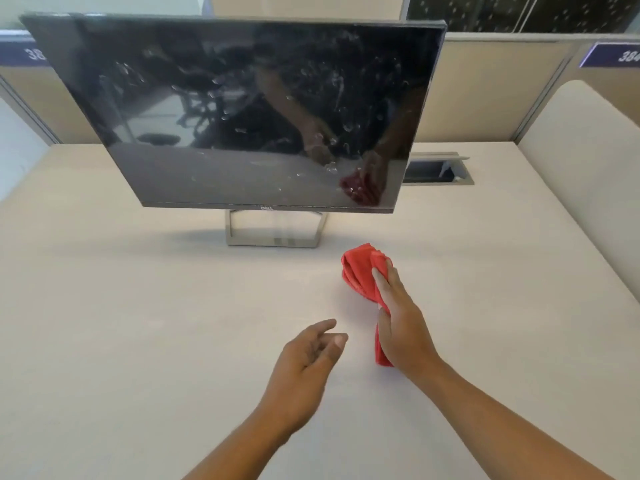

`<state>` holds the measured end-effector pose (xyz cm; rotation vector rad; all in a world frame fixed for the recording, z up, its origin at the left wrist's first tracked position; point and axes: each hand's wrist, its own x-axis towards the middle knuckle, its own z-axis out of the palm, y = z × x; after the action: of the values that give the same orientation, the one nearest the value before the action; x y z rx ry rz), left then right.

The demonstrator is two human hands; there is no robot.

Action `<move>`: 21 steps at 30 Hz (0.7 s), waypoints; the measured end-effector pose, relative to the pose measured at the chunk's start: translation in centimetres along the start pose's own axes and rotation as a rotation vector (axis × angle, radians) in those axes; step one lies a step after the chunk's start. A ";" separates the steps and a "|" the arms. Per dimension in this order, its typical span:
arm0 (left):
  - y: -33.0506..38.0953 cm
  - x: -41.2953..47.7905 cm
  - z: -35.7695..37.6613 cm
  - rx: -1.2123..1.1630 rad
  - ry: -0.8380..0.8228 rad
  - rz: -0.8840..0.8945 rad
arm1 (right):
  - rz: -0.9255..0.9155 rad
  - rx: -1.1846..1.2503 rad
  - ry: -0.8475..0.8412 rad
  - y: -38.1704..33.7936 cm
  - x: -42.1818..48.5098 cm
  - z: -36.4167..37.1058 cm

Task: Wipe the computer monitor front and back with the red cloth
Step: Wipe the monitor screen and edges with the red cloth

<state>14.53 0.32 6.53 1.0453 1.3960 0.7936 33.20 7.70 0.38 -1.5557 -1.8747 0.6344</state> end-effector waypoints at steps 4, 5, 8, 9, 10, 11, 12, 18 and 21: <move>1.3 -0.5 -0.7 -0.150 0.020 -0.043 | -0.089 0.100 -0.045 -6.0 -0.8 1.3; 2.0 -0.6 -1.3 -0.221 0.013 -0.051 | -0.080 0.137 -0.072 -7.6 -0.9 1.7; 3.8 -0.6 -3.9 -0.475 -0.020 -0.119 | -0.044 0.248 -0.134 -12.0 -1.4 3.0; 4.2 -0.7 -4.7 -0.543 -0.004 -0.157 | -0.068 0.268 -0.151 -12.9 -1.7 3.4; 4.3 -0.7 -5.7 -0.583 0.018 -0.176 | -0.105 0.274 -0.172 -13.8 -1.9 4.0; 4.2 -0.8 -6.8 -0.600 0.037 -0.180 | -0.147 0.267 -0.190 -14.6 -2.0 4.5; 4.1 -1.0 -7.9 -0.606 0.052 -0.175 | -0.184 0.254 -0.195 -15.5 -2.0 5.1; 3.1 -2.0 -14.2 -0.698 0.068 -0.163 | -0.462 -0.057 -0.032 -21.2 -0.2 8.1; 2.9 -2.5 -16.7 -0.785 0.035 -0.166 | -0.495 -0.214 -0.119 -23.5 0.9 10.0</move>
<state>-1.73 0.92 11.99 0.3035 1.0286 1.1078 9.84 4.29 10.02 -1.1186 -2.3650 0.3142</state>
